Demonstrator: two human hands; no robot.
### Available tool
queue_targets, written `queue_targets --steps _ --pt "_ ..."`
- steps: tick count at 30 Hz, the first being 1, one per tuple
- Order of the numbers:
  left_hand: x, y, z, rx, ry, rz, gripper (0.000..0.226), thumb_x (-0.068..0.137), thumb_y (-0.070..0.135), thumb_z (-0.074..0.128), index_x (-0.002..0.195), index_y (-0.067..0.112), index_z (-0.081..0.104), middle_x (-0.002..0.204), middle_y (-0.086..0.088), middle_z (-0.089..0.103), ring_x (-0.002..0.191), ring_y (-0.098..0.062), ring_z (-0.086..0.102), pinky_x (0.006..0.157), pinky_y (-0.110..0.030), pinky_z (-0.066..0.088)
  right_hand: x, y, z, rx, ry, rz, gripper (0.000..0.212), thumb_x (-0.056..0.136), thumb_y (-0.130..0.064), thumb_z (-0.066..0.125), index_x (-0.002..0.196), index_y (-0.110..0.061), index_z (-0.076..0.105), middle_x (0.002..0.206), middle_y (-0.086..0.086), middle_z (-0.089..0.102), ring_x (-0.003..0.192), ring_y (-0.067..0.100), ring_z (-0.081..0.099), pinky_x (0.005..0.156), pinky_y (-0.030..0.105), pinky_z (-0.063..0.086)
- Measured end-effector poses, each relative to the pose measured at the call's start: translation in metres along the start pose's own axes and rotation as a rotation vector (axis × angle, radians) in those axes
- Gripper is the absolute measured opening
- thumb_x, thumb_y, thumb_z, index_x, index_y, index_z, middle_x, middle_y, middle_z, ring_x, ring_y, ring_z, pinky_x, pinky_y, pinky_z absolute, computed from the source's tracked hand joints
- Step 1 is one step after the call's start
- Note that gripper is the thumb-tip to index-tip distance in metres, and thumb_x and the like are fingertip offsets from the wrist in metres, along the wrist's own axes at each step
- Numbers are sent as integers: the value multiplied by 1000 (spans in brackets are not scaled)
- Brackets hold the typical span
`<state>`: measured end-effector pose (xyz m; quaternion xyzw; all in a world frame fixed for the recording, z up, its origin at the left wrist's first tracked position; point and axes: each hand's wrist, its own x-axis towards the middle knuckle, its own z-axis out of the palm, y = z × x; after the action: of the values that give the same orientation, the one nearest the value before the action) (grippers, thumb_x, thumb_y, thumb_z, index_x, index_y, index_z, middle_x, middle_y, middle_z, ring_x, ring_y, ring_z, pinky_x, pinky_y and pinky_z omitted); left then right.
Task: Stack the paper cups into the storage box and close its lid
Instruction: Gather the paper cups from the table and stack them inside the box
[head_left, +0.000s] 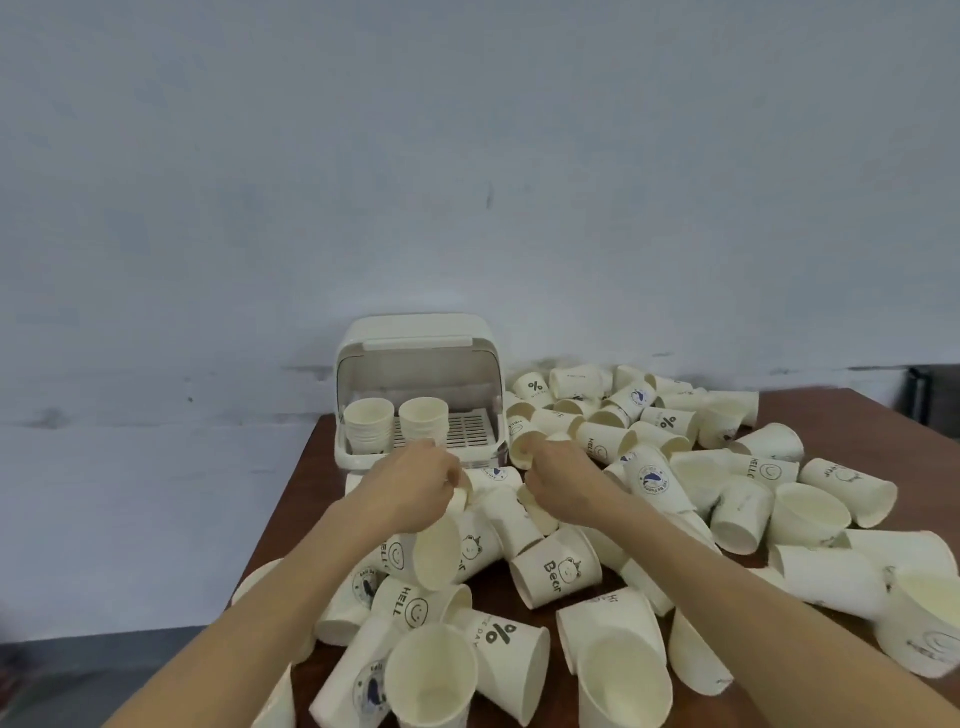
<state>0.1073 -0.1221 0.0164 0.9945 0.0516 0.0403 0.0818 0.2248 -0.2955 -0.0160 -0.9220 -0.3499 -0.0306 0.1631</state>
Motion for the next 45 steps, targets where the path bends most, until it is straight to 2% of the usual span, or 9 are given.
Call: queue_targets --steps 3,6,10,19,25,29,35,41,45 --pt "-23 -3 -7 -47 -47 28 31 90 15 43 101 28 69 110 2 58 100 -16 56 87 -36 49 -12 -8 7 -9 -2 -13 18 87 -5 42 100 -6 54 87 7 55 76 26 54 53 27 33" --pt "-41 -5 -12 -14 -121 40 37 90 13 41 101 31 71 118 5 53 106 -15 54 88 -33 48 -22 -13 10 23 -16 -40 26 88 -6 42 109 -5 56 95 9 61 89 29 58 74 40 50" --pt "-55 -4 -7 189 -174 14 45 87 1 45 114 32 65 119 4 47 102 -17 52 73 -29 42 -30 -17 7 21 -8 -31 33 91 -9 42 120 -6 57 114 11 62 104 30 57 85 40 50" --pt "-62 0 7 354 -37 17 35 85 -4 45 113 14 56 114 -3 49 102 -23 49 70 -32 37 -40 -17 7 -52 -42 18 30 88 -7 41 111 -2 60 108 14 64 102 30 56 81 44 51" --pt "-56 -3 5 367 5 23 23 87 1 45 103 13 56 108 -4 51 97 -23 51 68 -32 36 -26 -11 -1 -106 -36 162 14 86 -12 42 89 -6 54 94 9 60 83 26 56 64 34 44" --pt "-49 -12 -1 339 22 10 21 90 9 46 106 16 57 108 -2 53 96 -22 54 66 -31 37 -16 -1 -5 -145 -5 217 14 88 -8 44 95 -7 57 97 8 60 85 25 57 69 33 48" --pt "-37 -26 -11 273 114 21 15 93 19 45 103 18 56 106 0 55 92 -21 56 64 -31 39 4 21 -12 -183 -129 26 49 84 8 46 108 -26 73 108 -3 58 87 13 54 72 25 47" --pt "-19 -23 -13 228 156 22 16 94 19 44 103 17 56 104 -1 56 92 -22 57 67 -34 46 12 16 -6 -538 -349 -139 36 92 -3 48 116 -20 69 121 2 53 95 20 55 72 28 42" --pt "-10 -21 -17 191 167 21 18 94 19 42 105 15 55 105 -2 55 93 -24 57 71 -41 50 18 11 -2 -789 -371 -212 22 91 -1 51 110 -5 62 103 11 57 99 28 61 68 31 38"
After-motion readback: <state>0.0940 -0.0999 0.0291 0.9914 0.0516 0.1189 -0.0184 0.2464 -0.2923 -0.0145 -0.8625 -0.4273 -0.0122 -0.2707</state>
